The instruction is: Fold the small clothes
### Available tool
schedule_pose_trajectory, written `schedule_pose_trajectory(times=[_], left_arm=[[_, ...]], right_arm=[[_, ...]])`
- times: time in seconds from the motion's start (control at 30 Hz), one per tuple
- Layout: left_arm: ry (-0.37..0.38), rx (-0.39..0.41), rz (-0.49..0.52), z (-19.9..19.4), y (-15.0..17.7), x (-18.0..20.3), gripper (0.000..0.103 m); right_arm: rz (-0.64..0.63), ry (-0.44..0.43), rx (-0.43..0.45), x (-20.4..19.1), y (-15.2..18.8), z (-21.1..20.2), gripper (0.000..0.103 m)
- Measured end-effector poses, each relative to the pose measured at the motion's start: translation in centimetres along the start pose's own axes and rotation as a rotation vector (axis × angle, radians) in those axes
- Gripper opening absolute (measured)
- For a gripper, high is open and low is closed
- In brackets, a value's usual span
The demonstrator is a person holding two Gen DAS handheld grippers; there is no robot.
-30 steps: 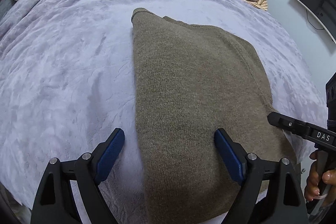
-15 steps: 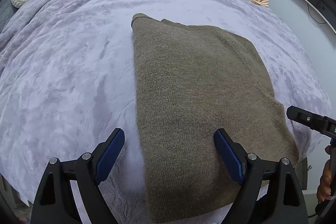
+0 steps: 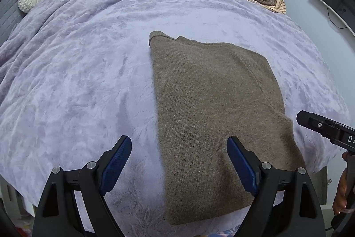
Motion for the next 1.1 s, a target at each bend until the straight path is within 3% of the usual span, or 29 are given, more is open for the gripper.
schedule_pose_trajectory(times=[0.03,0.27,0.33,0.43,0.53,0.67,1.1], left_arm=[[-0.006,0.007,-0.001,-0.3,-0.3,-0.1,0.088],[-0.032,0.014,-0.037,-1.7,-2.0,-0.6,0.088],[-0.04,0.021,-0.048,-2.0,-2.3,-0.6,0.101],[-0.049,0.039,-0.065,-2.5,-2.5,-0.6,0.103],[-0.062,0.031,-0.072,-2.4,-2.7,-0.6,0.103],[-0.11,0.019,-0.075,-2.1,-2.7,-0.6,0.103],[-0.133,0.008,-0.075,-1.9,-2.5,-0.9,0.103]], right_arm=[[-0.008,0.0,0.005,-0.3,-0.1,-0.1,0.079],[-0.078,0.069,-0.021,-3.3,-1.3,0.2,0.082],[-0.09,0.082,-0.037,-4.0,-1.5,0.4,0.082],[-0.105,0.096,-0.05,-4.9,-1.7,0.3,0.082],[-0.116,0.134,-0.042,-5.3,-1.9,0.1,0.093],[-0.097,0.186,-0.034,-5.1,-2.1,0.0,0.093],[-0.059,0.182,-0.069,-4.3,-1.8,0.9,0.093]])
Point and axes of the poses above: each gripper's, at about its wrist camera, not at the fingertips, and z roughly the way its jaws point, x to its right, y to its underside, the point moved 2 cm from there along z, roughly the way its jaws point, and after that the axes turned 15 degrees about -y, right-handed, at the moved point
